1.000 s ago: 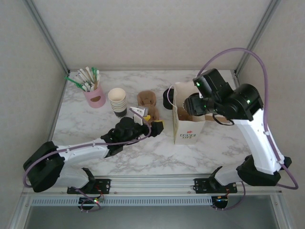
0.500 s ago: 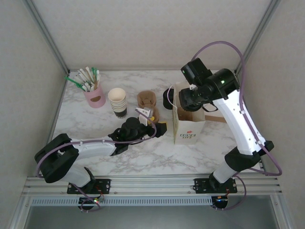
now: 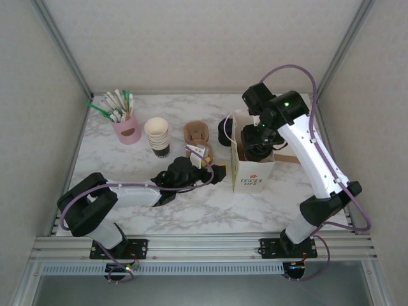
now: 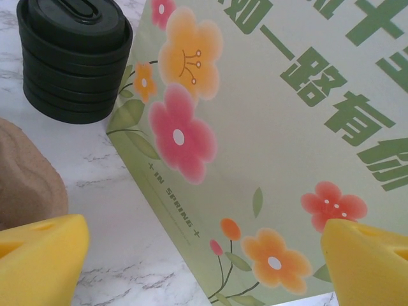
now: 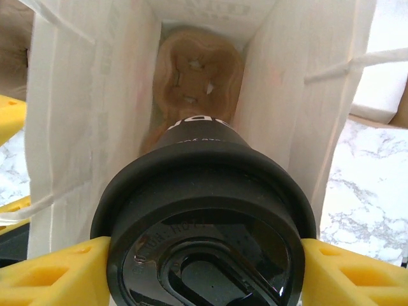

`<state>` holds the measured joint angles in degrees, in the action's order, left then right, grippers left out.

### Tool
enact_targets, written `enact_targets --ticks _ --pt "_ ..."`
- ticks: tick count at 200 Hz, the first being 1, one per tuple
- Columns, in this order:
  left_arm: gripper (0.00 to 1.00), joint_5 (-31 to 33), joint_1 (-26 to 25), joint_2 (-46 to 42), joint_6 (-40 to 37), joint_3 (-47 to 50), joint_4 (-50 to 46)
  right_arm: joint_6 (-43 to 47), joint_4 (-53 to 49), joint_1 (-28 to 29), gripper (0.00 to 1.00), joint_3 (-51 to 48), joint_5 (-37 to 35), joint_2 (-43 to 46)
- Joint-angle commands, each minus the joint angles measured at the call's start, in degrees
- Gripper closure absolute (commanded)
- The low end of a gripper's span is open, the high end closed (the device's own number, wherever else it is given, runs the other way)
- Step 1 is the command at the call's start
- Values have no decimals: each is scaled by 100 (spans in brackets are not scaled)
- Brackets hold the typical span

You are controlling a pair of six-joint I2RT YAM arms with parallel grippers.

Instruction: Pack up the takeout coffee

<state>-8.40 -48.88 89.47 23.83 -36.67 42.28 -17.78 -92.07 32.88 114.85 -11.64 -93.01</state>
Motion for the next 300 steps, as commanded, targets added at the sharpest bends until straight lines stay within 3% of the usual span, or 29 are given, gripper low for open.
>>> enact_targets --ticks 1,156,235,270,300 --pt "7 -152 -108 156 -104 -200 229 137 -516 -58 31 -126 225 -102" --pt "9 -234 -824 1157 50 -1129 281 373 -285 -357 31 -744 354 -46" --pt "7 429 -729 -187 -172 -393 -176 389 -277 -516 31 -971 226 45" --pt "6 440 -528 -869 -336 -368 -528 394 -246 -581 31 -1076 239 -4" --pt "6 76 -197 -1170 -180 -381 -546 416 -210 -597 31 -1087 401 -85"
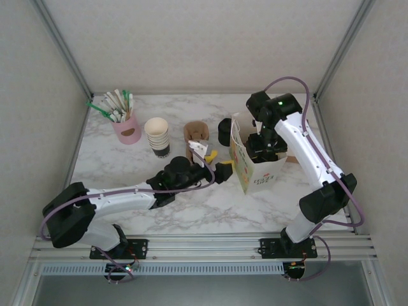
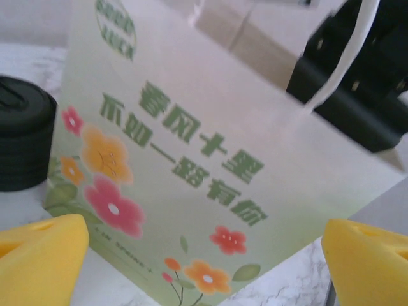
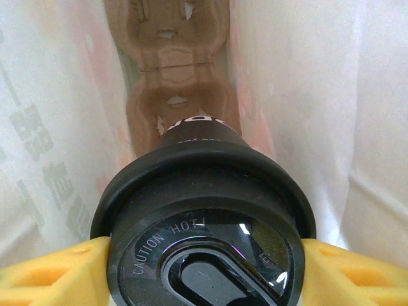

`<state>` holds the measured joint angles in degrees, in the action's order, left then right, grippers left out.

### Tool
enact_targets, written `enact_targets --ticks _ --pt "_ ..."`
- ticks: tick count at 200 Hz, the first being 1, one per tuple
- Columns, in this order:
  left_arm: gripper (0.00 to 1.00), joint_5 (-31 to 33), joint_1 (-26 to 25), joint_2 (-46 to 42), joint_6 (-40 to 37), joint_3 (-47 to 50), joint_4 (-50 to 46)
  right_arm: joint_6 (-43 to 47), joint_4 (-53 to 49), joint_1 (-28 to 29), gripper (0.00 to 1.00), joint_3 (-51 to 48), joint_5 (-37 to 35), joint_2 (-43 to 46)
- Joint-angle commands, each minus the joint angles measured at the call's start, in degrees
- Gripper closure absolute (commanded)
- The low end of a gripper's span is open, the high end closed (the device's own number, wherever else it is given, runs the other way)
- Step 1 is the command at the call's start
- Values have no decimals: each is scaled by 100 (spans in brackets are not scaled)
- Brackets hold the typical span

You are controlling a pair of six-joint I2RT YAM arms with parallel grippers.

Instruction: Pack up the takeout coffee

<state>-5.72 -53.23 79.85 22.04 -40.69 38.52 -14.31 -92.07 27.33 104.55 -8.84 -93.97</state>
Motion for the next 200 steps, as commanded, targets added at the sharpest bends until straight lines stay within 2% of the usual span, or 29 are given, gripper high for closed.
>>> enact_targets --ticks 1,42,67,116,145,178,200 --pt "6 -211 249 -216 1 19 -170 69 -212 -38 31 -67 125 6" --pt "5 -1170 819 -458 610 -265 -19 71 -156 -36 31 -62 211 -140" --pt "6 -1464 901 -558 770 -464 46 61 -83 -35 31 -152 207 -200" --pt "12 -1798 933 -330 950 -921 35 60 -7 -48 31 -211 220 -288" --pt "18 -1959 938 -50 1002 -1252 -80 62 16 -49 31 -242 225 -269" --pt "25 -2218 929 375 956 -1805 -469 59 107 -44 31 -351 206 -262" --pt "30 -2148 928 592 831 -2100 -877 68 188 -66 31 -462 233 -245"
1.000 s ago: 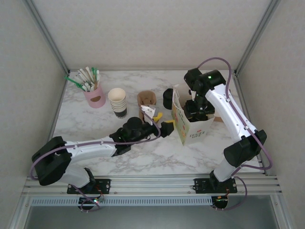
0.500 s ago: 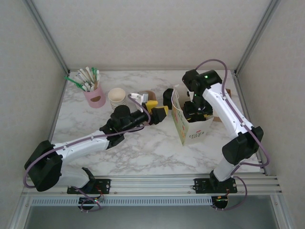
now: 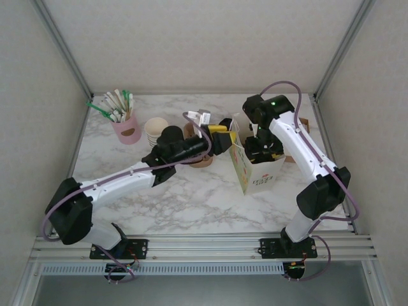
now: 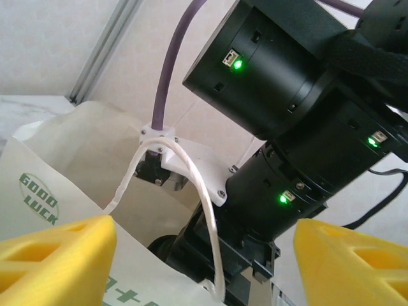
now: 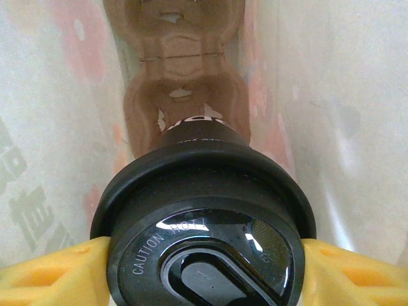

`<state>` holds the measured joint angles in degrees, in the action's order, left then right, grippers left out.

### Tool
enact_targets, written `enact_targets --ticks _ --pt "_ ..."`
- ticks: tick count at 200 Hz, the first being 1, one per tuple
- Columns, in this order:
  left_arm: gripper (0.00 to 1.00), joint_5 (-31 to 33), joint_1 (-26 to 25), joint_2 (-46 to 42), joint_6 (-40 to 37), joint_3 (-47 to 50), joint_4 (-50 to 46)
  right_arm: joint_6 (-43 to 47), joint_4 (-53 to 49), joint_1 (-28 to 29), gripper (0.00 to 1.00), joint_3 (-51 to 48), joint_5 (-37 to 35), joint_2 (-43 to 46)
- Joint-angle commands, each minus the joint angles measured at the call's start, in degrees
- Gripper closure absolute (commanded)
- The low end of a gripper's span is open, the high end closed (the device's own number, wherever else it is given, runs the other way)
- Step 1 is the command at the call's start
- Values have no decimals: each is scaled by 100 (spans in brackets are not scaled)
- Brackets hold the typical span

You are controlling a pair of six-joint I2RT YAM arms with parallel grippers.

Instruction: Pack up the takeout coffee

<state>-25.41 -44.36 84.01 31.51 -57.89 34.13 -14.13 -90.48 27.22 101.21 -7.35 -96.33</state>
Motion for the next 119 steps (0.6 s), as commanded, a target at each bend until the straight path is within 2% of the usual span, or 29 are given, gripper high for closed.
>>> enact_targets --ticks 1,61,119 --pt "30 -172 41 182 -117 -394 -453 51 34 -53 31 -132 89 -8" --pt "53 -123 41 447 -274 -728 -834 111 132 -139 30 -312 124 71" --pt "55 -11 -2 432 -334 -721 -890 157 197 -188 31 -365 158 98"
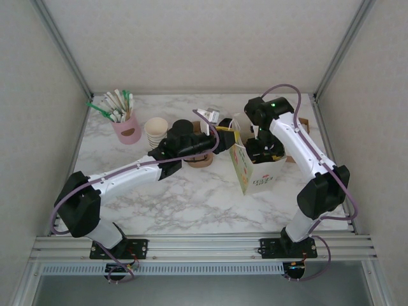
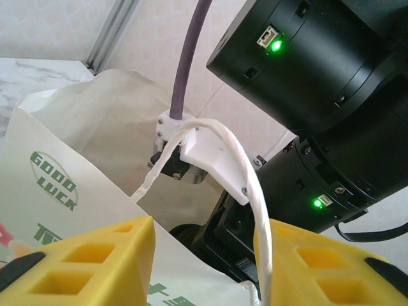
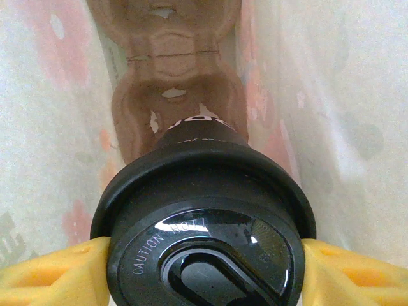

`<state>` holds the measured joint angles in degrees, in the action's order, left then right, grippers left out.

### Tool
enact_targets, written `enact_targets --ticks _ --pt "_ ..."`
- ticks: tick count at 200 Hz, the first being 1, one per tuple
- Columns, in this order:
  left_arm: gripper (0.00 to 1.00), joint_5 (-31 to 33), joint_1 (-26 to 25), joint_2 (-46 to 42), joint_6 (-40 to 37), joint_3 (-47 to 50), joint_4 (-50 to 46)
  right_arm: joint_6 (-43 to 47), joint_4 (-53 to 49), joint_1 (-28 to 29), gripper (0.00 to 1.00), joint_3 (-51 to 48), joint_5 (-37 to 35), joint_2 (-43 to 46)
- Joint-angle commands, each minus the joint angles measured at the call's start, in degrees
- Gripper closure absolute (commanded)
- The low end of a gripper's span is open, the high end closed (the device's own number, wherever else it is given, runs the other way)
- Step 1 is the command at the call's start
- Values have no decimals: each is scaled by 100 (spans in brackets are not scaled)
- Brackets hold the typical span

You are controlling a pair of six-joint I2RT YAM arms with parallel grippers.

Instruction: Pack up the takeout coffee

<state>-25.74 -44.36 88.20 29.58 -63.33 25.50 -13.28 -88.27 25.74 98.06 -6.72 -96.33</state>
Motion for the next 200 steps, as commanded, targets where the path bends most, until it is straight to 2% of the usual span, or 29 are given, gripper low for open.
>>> enact_targets --ticks 1,200 --pt "55 24 -2 8 -139 -174 -27 71 -24 -41 31 -50 93 97" --pt "55 165 -64 -11 -247 -177 -62 150 519 -58 31 -471 118 378"
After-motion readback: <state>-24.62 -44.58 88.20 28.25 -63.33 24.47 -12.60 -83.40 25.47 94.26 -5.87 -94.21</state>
